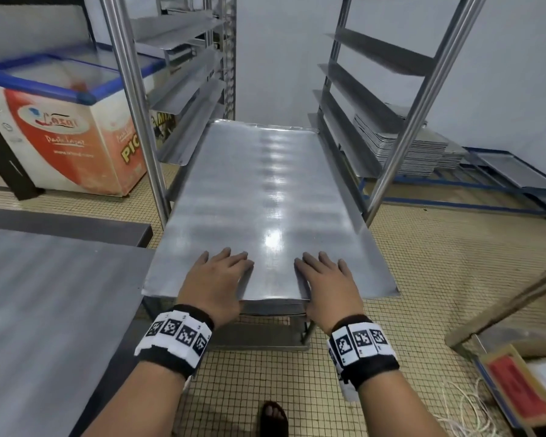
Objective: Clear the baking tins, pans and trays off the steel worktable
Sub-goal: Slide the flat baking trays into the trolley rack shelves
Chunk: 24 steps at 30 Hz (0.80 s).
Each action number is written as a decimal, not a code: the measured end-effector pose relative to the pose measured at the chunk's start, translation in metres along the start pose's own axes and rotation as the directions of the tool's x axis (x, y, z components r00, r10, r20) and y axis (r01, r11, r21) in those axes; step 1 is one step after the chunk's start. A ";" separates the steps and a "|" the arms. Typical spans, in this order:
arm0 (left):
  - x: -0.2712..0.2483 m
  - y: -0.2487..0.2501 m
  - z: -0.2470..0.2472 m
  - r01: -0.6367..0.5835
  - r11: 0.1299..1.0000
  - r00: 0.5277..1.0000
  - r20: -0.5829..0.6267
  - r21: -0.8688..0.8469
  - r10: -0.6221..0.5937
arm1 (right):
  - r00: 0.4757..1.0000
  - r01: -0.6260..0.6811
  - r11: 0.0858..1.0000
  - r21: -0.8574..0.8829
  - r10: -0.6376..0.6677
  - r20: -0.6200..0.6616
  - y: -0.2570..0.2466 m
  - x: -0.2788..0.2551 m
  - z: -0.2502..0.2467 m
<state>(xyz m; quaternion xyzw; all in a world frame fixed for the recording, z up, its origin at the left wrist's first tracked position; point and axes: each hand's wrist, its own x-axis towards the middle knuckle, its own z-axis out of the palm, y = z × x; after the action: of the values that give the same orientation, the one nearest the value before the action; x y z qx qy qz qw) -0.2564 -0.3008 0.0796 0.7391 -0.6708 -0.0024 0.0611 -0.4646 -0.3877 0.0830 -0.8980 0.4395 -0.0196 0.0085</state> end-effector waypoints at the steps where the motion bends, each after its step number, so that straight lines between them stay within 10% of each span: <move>1: 0.004 -0.001 0.002 0.004 1.000 1.000 -0.015 0.001 -0.004 | 1.000 0.001 1.000 -0.008 -0.001 -0.025 0.000 0.004 0.003; 24: 0.167 -0.048 -0.012 0.116 0.993 0.992 0.050 -0.029 -0.114 | 0.993 0.043 0.998 -0.041 -0.047 -0.106 0.041 0.177 0.011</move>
<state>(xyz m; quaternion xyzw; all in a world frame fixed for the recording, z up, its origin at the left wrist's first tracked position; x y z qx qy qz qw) -0.1909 -0.4607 0.1002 0.7752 -0.6283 -0.0342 0.0565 -0.3877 -0.5525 0.0757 -0.9054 0.4192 -0.0592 -0.0326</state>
